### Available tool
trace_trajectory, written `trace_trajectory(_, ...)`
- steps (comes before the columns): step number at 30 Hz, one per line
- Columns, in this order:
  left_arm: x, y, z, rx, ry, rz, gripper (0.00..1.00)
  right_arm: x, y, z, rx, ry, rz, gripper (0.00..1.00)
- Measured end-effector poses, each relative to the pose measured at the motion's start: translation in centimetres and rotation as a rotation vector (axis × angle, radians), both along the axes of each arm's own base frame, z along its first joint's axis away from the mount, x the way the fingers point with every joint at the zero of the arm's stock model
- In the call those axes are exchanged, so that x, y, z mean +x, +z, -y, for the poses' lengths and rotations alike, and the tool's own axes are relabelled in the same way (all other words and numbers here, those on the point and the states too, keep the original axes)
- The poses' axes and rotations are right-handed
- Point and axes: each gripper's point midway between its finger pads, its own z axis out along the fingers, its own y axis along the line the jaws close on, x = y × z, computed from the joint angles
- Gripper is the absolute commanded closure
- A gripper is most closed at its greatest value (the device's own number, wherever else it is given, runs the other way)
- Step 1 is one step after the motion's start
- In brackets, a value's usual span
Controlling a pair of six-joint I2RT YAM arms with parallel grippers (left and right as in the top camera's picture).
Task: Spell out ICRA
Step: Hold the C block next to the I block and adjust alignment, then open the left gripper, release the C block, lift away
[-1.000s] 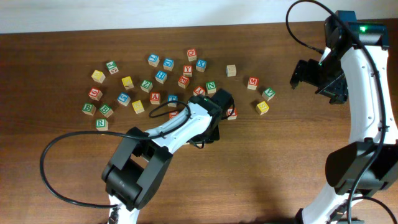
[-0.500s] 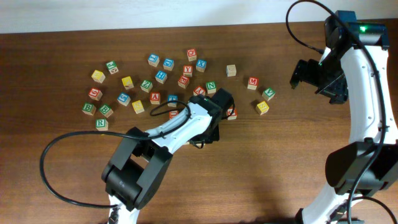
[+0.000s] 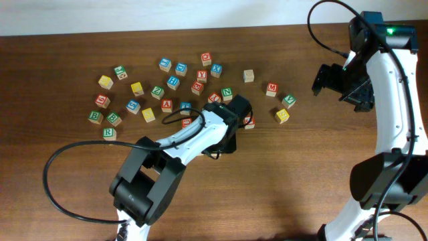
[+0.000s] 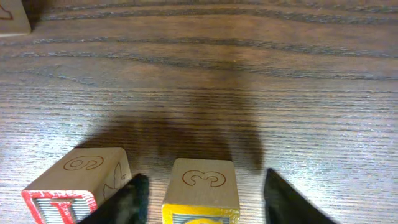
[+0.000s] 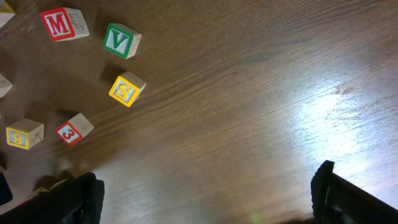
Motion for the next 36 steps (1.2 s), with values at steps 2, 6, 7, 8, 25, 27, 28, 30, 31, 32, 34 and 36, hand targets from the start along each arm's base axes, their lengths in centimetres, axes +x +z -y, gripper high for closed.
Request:
trace_trajectory(2,0.1,0.1,0.0,-0.001,-0.002,0.002,0.38,0.0,0.0,0.0,0.000,0.000,0.000,0.02)
trace_trajectory(6,1.8,1.9,1.4,-0.041,-0.001,0.052,0.38,0.0,0.0,0.0,0.000,0.000,0.000,0.02)
trace_trajectory(7,2.3,2.8,1.6,-0.042,0.001,0.063,0.38,0.0,0.0,0.0,0.000,0.000,0.001,0.02)
trace_trajectory(8,2.7,3.8,1.5,-0.041,0.007,0.070,0.37,0.0,0.0,0.0,0.000,0.000,0.002,0.02)
trace_trajectory(25,6.2,16.4,-9.6,0.040,0.268,0.038,0.18,0.1,0.0,0.0,0.000,0.000,0.003,0.01)
trace_trajectory(27,5.5,17.5,-9.9,0.036,0.268,0.043,0.18,0.1,0.0,0.0,0.000,0.000,0.003,0.02)
trace_trajectory(28,5.1,18.4,-10.1,0.029,0.267,0.057,0.18,0.1,0.0,0.0,0.000,0.000,0.003,0.02)
trace_trajectory(30,3.9,21.4,-11.0,0.013,0.270,0.113,0.18,0.1,0.0,0.0,0.000,0.000,0.003,0.02)
trace_trajectory(31,3.2,22.7,-11.5,0.011,0.272,0.139,0.14,0.1,0.0,0.0,0.000,0.000,0.003,0.02)
trace_trajectory(32,1.9,24.9,-12.7,0.016,0.276,0.185,0.14,0.1,0.0,0.0,0.000,0.000,0.003,0.01)
trace_trajectory(34,0.9,27.3,-13.7,0.008,0.272,0.252,0.08,0.1,0.0,0.0,0.000,0.000,0.003,0.02)
trace_trajectory(36,0.0,29.1,-14.4,-0.004,0.261,0.306,0.07,0.1,0.0,0.0,0.000,0.000,0.003,0.02)
